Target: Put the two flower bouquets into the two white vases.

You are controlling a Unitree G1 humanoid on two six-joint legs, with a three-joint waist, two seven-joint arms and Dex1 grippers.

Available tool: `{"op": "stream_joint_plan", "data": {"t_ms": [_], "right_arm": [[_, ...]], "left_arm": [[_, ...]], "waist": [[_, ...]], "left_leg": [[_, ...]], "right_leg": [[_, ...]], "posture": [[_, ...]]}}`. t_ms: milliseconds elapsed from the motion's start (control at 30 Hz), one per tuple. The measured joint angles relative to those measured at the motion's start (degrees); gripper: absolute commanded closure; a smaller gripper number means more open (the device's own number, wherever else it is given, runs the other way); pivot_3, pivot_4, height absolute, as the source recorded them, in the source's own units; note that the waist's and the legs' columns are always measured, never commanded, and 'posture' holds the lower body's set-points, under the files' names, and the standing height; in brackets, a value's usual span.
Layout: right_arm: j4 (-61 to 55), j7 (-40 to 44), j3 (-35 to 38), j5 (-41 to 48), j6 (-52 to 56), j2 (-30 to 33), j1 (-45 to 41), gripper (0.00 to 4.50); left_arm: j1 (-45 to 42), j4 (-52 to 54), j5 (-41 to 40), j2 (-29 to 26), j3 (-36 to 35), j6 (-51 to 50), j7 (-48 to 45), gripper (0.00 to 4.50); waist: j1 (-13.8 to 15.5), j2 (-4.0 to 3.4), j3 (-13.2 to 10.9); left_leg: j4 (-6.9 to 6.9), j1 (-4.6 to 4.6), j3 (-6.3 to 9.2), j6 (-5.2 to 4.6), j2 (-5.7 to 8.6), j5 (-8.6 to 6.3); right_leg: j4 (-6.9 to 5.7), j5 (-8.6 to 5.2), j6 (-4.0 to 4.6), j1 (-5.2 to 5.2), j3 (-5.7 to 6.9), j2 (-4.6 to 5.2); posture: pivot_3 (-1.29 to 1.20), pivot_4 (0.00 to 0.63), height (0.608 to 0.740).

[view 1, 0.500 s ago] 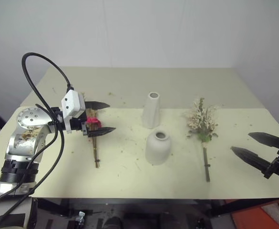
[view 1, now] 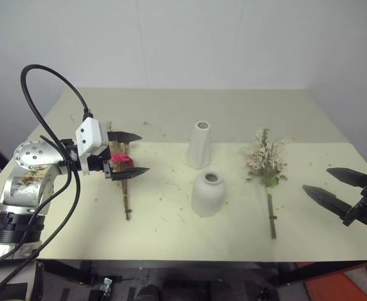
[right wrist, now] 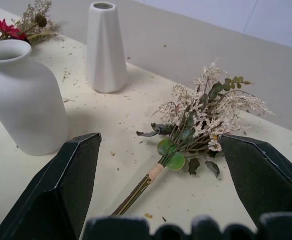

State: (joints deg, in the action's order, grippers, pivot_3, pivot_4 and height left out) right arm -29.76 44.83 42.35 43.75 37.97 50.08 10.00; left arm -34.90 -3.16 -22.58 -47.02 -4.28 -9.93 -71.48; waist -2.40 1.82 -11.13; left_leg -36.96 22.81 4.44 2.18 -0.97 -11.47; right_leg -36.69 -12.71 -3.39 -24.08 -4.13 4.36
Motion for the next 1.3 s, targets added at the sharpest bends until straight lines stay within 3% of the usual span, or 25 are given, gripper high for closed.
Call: {"op": "stream_joint_plan", "data": {"t_ms": [133, 267, 467, 633, 867, 967, 1300], "right_arm": [[-0.20, -5.34, -1.66, -0.46, 3.23, 0.50, -3.05, 0.03], [-0.19, -11.06, -6.60, -0.93, 10.68, 5.38, -7.57, 0.03], [2.48, -19.35, -24.30, -3.00, 25.21, 8.59, -21.02, 0.03], [10.68, -28.58, -38.66, -10.75, 34.27, 0.45, -34.64, 0.03], [13.54, -30.87, -42.24, -14.08, 40.34, -4.83, -39.58, 0.03], [15.97, -31.31, -42.34, -15.70, 41.55, -7.27, -40.64, 0.62], [18.00, -31.27, -42.36, -18.87, 45.47, -9.10, -43.62, 4.15]], "left_arm": [[-0.57, -0.10, 0.03, 0.74, 0.21, -0.12, 0.17, 0.00], [-3.89, -0.68, 0.00, 3.68, 1.39, 0.17, -0.25, 0.00], [-10.78, -3.94, 0.15, 10.05, 6.06, 1.45, -3.85, 0.00], [-12.64, -6.40, 1.78, 12.92, 10.20, 2.74, -6.58, 0.00], [-12.52, -6.83, 2.20, 14.13, 10.66, 4.06, -7.75, 0.00], [-12.18, -6.88, 2.36, 14.17, 10.64, 4.85, -7.63, 0.00], [-8.54, -6.12, 2.72, 13.67, 10.37, 4.94, -4.42, 0.00]], "waist": [[-0.01, 0.00, 0.00], [-0.01, 0.00, 0.00], [-0.21, 0.03, 0.02], [-0.52, 0.02, 0.02], [-0.11, 0.01, 0.01], [-0.10, 0.01, 0.01], [-0.27, 0.01, 0.01]], "left_leg": [[-0.02, 0.01, 0.00, 0.00, 0.01, 0.00], [-0.02, 0.01, 0.00, 0.00, 0.00, 0.00], [-0.02, 0.07, 0.01, -0.01, 0.03, 0.00], [-0.01, 0.07, 0.02, -0.01, 0.02, 0.00], [-0.09, 0.31, 0.06, -0.01, 0.10, 0.00], [-0.08, 0.24, 0.06, -0.02, 0.09, 0.01], [-0.08, 0.22, 0.06, -0.02, 0.07, 0.01]], "right_leg": [[-0.01, 0.01, 0.00, -0.01, 0.00, 0.01], [0.00, 0.01, 0.00, -0.01, 0.00, -0.01], [0.04, 0.02, 0.02, -0.06, 0.00, 0.00], [-0.02, 0.04, 0.06, -0.13, -0.02, -0.02], [0.05, 0.28, 0.35, -0.23, 0.01, 0.06], [0.00, 0.25, 0.31, -0.22, 0.02, 0.04], [-0.02, 0.27, 0.34, -0.22, 0.01, 0.03]], "posture": [[0.00, 0.150, 0.740], [0.00, 0.150, 0.740], [0.00, 0.150, 0.740], [0.00, 0.150, 0.740], [0.00, 0.150, 0.740], [0.00, 0.150, 0.740], [0.00, 0.150, 0.740]]}}
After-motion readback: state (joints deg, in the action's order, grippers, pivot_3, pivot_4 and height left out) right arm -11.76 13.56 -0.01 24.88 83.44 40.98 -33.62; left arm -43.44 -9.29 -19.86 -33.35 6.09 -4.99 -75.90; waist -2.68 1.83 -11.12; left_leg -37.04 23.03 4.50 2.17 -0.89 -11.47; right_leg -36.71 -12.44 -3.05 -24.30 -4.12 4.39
